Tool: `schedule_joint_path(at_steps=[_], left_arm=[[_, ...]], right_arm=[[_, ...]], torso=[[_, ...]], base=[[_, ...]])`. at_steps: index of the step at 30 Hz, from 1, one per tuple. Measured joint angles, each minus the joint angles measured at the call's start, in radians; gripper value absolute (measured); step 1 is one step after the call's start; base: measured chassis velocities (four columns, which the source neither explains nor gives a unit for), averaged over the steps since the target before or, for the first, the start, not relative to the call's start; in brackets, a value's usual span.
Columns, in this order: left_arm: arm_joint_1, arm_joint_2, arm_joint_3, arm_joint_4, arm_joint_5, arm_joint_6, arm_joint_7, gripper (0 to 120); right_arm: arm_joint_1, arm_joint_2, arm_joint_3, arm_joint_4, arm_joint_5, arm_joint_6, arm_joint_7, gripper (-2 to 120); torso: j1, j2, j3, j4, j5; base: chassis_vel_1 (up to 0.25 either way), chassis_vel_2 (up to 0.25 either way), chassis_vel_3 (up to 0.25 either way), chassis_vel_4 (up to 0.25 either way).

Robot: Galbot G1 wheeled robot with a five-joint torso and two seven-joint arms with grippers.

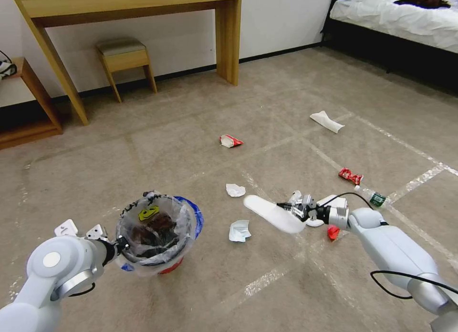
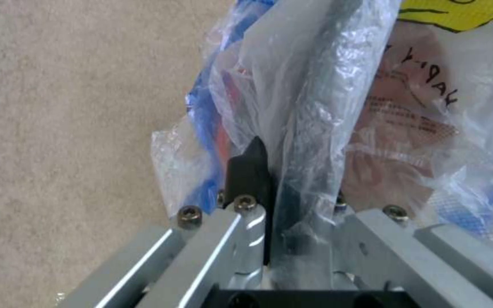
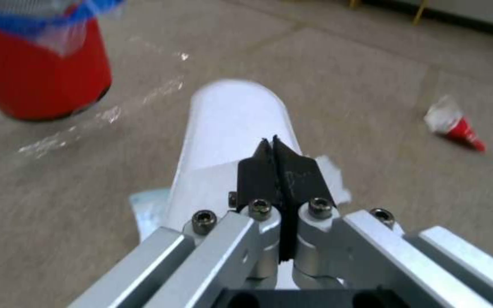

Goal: Pick up the trash bin and place the garbage on the floor into it.

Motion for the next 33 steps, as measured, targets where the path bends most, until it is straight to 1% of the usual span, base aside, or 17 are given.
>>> schedule_joint_path(at_steps=[2, 5, 8, 11, 22, 25, 28, 31, 33], left_arm=[[-0.001, -0.002, 0.003, 0.002, 0.001, 0.001, 0.000, 4], [-0.003, -0.010, 0.018, 0.007, 0.011, 0.005, 0.002, 4], [-0.004, -0.010, 0.021, 0.010, 0.013, 0.007, 0.002, 4], [-0.012, -0.012, 0.035, 0.022, 0.021, 0.008, 0.003, 4], [-0.029, -0.019, 0.078, 0.055, 0.044, 0.014, 0.004, 4], [-0.029, -0.019, 0.083, 0.058, 0.047, 0.016, 0.004, 4], [-0.031, -0.019, 0.107, 0.068, 0.060, 0.024, 0.009, 4], [-0.032, -0.019, 0.111, 0.069, 0.062, 0.024, 0.009, 4], [-0.043, -0.022, 0.133, 0.071, 0.066, 0.025, 0.010, 4]], right_arm=[[0.004, -0.002, 0.002, 0.007, 0.003, -0.003, 0.001, 0], [0.042, -0.023, -0.003, 0.072, 0.030, -0.024, 0.013, 0], [0.050, -0.030, -0.010, 0.095, 0.038, -0.031, 0.017, 0], [0.082, -0.048, -0.029, 0.149, 0.062, -0.046, 0.032, 0], [0.193, -0.061, -0.064, 0.198, 0.114, -0.066, 0.044, 0], [0.210, -0.062, -0.071, 0.204, 0.121, -0.068, 0.044, 0], [0.260, -0.060, -0.099, 0.218, 0.140, -0.074, 0.046, 0], [0.267, -0.059, -0.103, 0.220, 0.143, -0.075, 0.046, 0], [0.305, -0.048, -0.129, 0.232, 0.163, -0.084, 0.052, 0]], torso=[[0.000, 0.000, 0.000, 0.0001, 0.0000], [0.000, 0.000, 0.000, 0.0000, 0.0001], [0.000, 0.000, 0.000, 0.0001, 0.0001], [0.000, 0.000, 0.000, 0.0001, 0.0002], [0.000, 0.000, 0.000, 0.0000, 0.0000], [0.000, 0.000, 0.000, 0.0000, 0.0000], [0.000, 0.000, 0.000, 0.0001, 0.0000], [0.000, 0.000, 0.000, 0.0001, 0.0000], [0.000, 0.000, 0.000, 0.0000, 0.0000]], base=[[0.000, 0.000, 0.000, 0.000], [0.000, 0.000, 0.000, 0.000], [0.000, 0.000, 0.000, 0.000], [0.000, 0.000, 0.000, 0.000], [0.000, 0.000, 0.000, 0.000], [0.000, 0.000, 0.000, 0.000], [0.000, 0.000, 0.000, 0.000], [0.000, 0.000, 0.000, 0.000], [0.000, 0.000, 0.000, 0.000]])
